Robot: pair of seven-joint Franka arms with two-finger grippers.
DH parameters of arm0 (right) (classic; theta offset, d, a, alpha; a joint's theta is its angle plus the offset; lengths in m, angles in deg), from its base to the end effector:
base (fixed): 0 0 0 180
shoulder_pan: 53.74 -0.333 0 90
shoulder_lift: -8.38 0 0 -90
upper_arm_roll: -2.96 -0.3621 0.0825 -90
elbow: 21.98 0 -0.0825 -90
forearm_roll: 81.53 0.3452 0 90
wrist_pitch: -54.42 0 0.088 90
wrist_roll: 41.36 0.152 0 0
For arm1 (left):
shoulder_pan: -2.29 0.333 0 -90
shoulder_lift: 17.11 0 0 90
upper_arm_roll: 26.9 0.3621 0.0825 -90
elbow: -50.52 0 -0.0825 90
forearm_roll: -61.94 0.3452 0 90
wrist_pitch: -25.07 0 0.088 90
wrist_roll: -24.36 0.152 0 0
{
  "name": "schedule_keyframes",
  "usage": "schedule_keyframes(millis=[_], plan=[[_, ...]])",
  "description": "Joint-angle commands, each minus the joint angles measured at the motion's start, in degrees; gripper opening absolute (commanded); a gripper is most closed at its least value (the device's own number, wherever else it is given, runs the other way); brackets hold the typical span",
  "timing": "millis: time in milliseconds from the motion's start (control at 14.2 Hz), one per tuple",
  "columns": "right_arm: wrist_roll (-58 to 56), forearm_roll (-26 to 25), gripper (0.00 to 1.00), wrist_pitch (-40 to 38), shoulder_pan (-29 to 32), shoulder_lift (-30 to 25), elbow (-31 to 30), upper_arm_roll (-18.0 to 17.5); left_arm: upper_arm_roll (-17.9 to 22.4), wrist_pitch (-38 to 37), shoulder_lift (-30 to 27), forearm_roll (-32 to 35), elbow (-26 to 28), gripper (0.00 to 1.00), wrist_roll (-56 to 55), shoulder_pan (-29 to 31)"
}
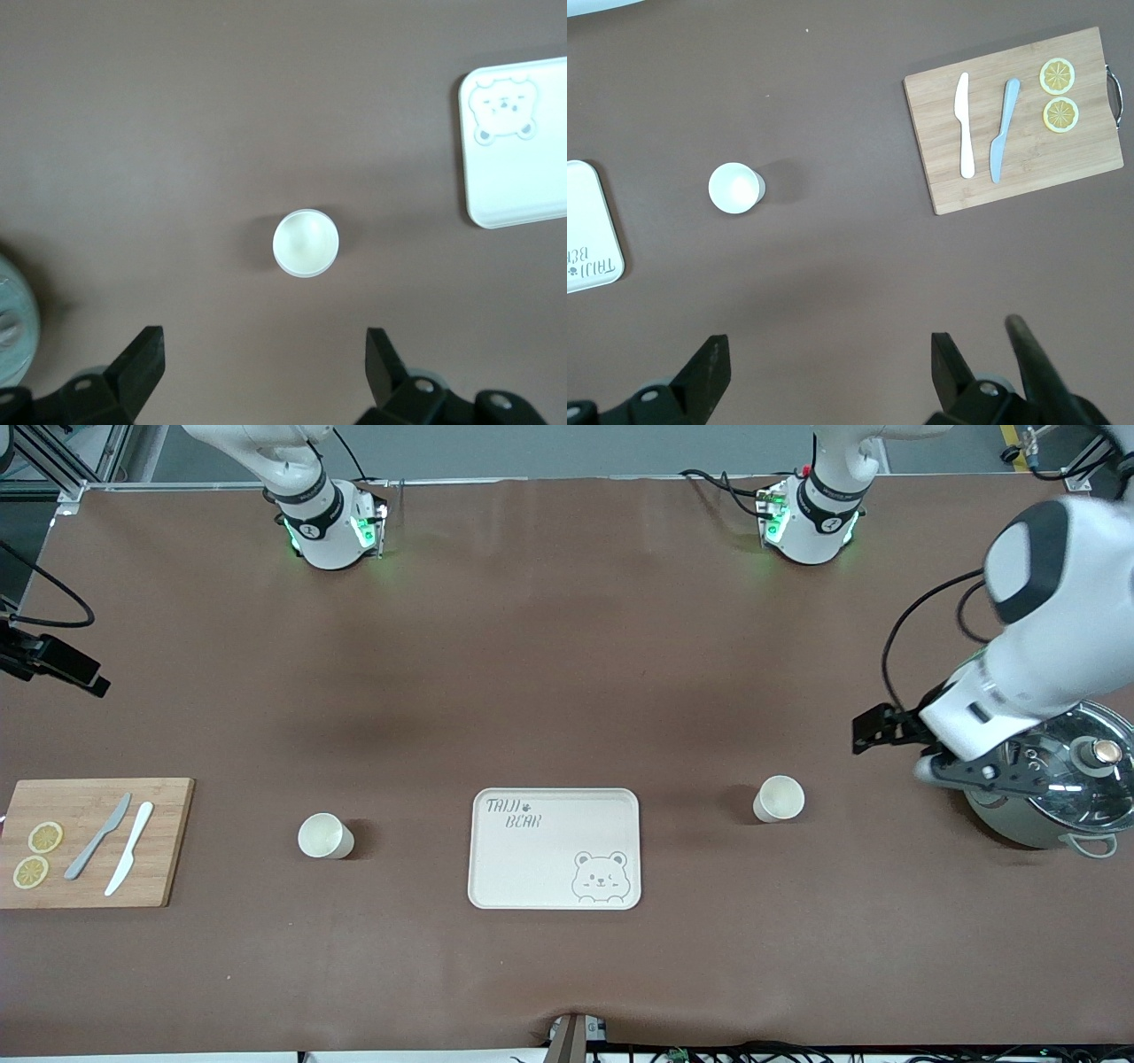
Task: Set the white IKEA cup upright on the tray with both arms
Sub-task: 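Move the left gripper from the steel pot toward the nearby white cup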
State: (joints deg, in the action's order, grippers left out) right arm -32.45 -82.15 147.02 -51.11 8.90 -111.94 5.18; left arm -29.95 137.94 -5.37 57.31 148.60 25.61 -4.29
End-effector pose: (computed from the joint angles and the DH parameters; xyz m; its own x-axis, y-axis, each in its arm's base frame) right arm 0.5232 -0.0459 0.6253 0.9707 -0.2373 0.0383 -0.2377 -0.9713 0.0053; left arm 0.5937 -0.1071 0.4848 0.9863 -0.1559 0.0538 -0.1601 -0.9834 0.0856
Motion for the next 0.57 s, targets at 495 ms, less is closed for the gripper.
schedule_keyframes(millis=[495], plan=[[1.7,3.3,1.00,4.2,0.7,5.4,0.5,-0.7,-0.1,28.5,2.8,4.3,21.4,1.00,0.2,-1.9]])
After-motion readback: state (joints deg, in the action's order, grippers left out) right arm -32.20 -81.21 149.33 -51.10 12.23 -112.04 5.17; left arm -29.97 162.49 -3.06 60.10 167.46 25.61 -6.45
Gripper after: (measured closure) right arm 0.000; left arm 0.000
